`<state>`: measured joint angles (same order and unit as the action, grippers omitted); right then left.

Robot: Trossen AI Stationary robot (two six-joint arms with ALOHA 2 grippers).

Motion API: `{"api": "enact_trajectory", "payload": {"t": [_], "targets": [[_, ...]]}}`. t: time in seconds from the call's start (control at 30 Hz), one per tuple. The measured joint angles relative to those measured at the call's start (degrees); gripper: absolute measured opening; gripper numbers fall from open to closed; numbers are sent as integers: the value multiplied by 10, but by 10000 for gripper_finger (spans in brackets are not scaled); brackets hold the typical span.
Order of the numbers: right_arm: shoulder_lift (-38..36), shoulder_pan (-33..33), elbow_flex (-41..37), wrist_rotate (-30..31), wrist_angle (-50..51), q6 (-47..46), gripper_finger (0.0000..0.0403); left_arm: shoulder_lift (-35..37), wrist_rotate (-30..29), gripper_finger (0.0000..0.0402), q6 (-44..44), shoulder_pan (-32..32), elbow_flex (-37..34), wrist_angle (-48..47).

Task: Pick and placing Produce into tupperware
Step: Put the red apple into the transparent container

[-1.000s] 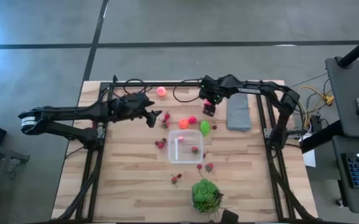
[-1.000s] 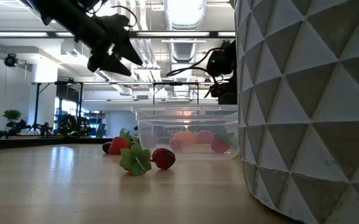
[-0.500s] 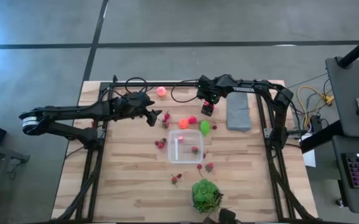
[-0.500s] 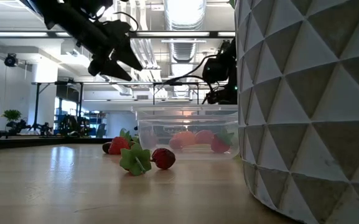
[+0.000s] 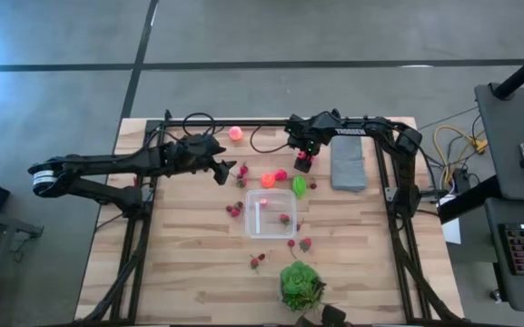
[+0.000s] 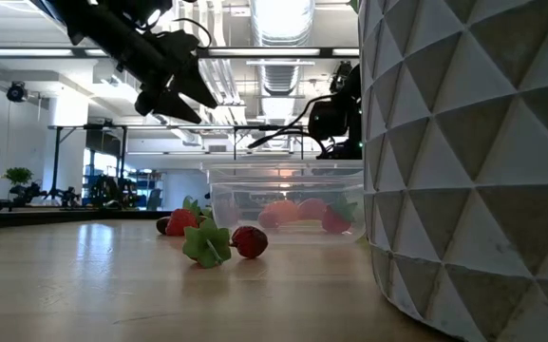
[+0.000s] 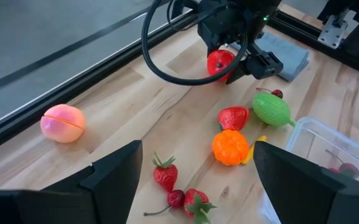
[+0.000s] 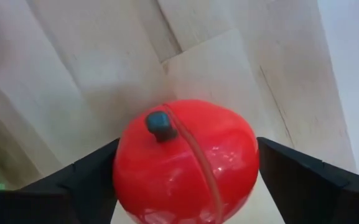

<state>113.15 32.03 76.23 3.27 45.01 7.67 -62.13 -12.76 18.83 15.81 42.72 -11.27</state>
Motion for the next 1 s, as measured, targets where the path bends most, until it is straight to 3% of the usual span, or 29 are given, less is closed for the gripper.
{"api": "enact_trajectory", "payload": {"t": [0.37, 0.6, 0.83, 1.0], "targets": [[-2, 0, 0, -2, 3, -19, 280, 0, 4, 293, 2, 0, 0, 0], [-5, -4, 21, -11, 54, -39, 278, 0, 5, 293, 2, 0, 0, 0], [-53, -20, 43, -90, 92, -80, 290, 0, 5, 293, -1, 0, -2, 0], [-123, -68, 50, -122, 126, -87, 282, 0, 6, 293, -2, 0, -10, -12]]}}
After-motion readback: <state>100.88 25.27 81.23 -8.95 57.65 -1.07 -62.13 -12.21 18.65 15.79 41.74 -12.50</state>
